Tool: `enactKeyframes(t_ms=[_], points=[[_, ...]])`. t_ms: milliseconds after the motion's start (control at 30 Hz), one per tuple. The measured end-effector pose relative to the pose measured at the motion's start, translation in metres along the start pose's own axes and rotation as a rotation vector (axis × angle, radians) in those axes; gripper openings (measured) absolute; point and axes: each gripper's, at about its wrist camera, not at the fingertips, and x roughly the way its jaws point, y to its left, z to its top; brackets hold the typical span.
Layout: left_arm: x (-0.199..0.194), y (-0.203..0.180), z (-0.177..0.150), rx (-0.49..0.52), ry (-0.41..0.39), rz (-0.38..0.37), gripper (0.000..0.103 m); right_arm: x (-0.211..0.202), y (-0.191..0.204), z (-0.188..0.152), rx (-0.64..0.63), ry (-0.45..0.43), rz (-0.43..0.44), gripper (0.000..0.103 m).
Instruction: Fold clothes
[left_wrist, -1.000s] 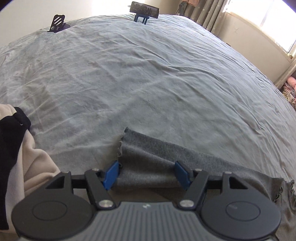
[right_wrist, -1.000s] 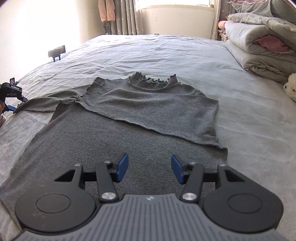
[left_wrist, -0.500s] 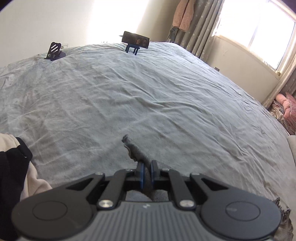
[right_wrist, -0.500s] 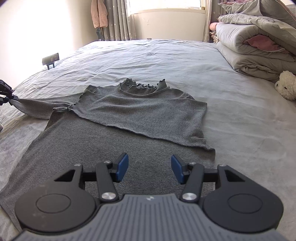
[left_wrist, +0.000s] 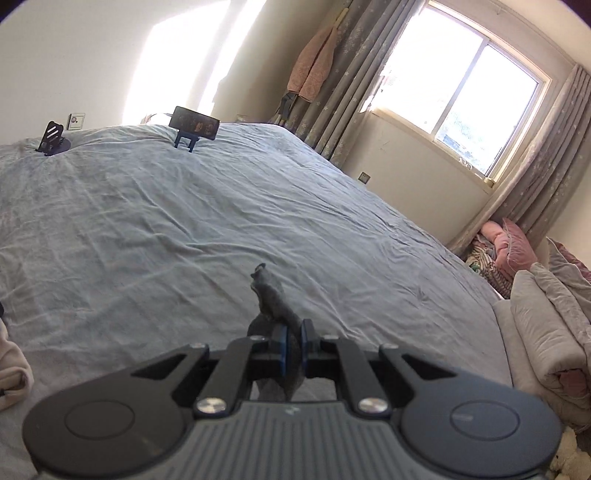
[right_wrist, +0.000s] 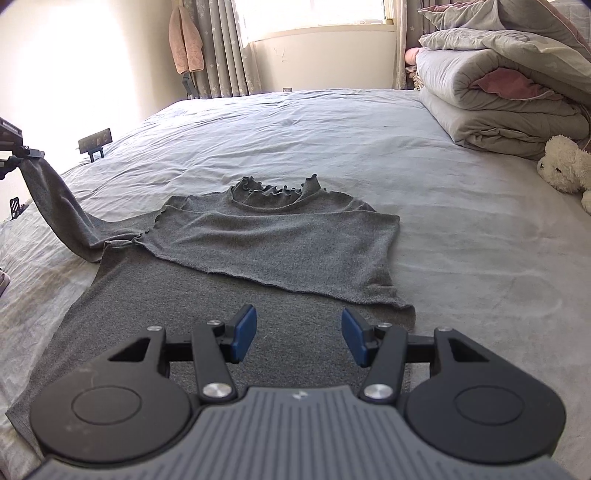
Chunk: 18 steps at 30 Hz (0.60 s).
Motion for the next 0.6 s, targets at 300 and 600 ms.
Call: enactKeyframes(t_ms=[300,600], points=[[0.024,-0.093,-0.079,0.036,0.268,-0.357,0.060,0.003,-0.016,-0.001,0.059,0.013,-0.024,0.055],[0.001,0.006,-0.074,0.123,0.169,-0.193,0.074,0.012,-0.025,0.003,0.152,0.035,0.047,0.056]])
